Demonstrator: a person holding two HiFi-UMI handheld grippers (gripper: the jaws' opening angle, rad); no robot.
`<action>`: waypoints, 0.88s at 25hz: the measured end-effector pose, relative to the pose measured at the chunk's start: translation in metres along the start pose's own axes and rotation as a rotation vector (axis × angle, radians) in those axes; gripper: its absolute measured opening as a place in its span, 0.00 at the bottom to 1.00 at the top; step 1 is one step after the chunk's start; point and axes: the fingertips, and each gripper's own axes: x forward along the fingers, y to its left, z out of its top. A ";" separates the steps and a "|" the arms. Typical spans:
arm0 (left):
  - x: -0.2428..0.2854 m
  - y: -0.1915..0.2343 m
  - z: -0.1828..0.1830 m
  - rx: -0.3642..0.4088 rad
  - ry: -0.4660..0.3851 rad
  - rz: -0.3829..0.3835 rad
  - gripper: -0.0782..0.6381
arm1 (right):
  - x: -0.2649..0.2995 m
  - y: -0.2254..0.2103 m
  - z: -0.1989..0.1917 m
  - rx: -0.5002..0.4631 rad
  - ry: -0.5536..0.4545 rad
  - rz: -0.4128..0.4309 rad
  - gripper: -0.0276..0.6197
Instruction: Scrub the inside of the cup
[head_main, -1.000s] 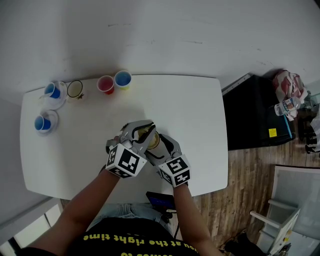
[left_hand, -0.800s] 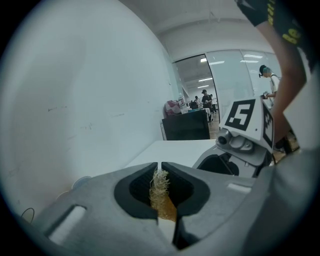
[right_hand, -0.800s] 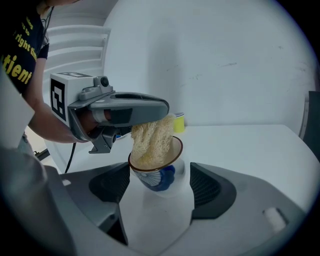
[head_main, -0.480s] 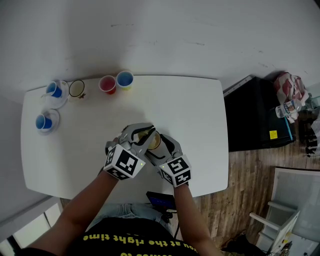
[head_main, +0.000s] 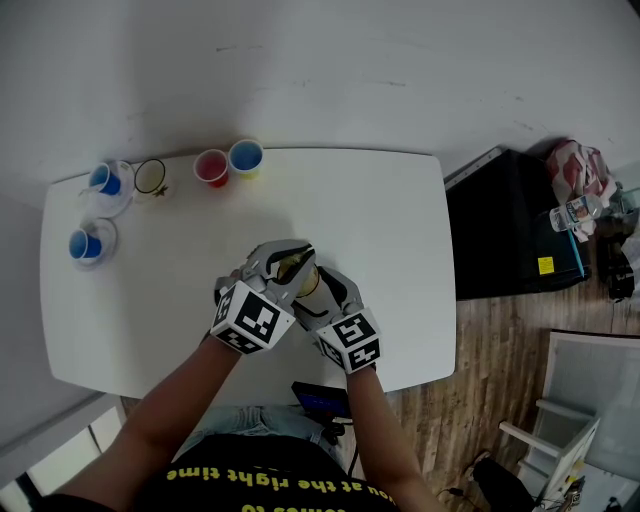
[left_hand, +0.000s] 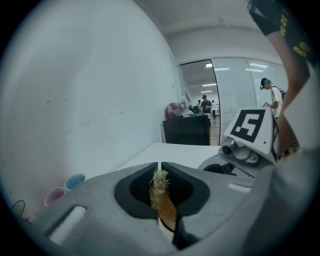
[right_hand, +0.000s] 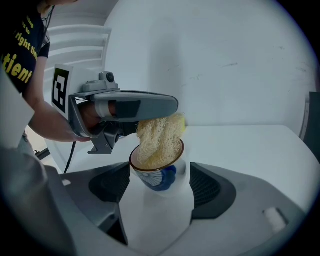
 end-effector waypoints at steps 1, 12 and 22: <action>0.000 0.002 0.000 -0.001 0.000 0.004 0.14 | 0.000 0.000 0.000 0.000 0.001 0.000 0.62; -0.011 0.014 -0.008 0.041 0.014 0.011 0.14 | -0.001 -0.003 -0.003 0.000 0.006 -0.001 0.62; -0.014 0.003 -0.007 0.058 0.017 -0.015 0.14 | -0.001 -0.003 -0.001 0.001 0.003 0.000 0.62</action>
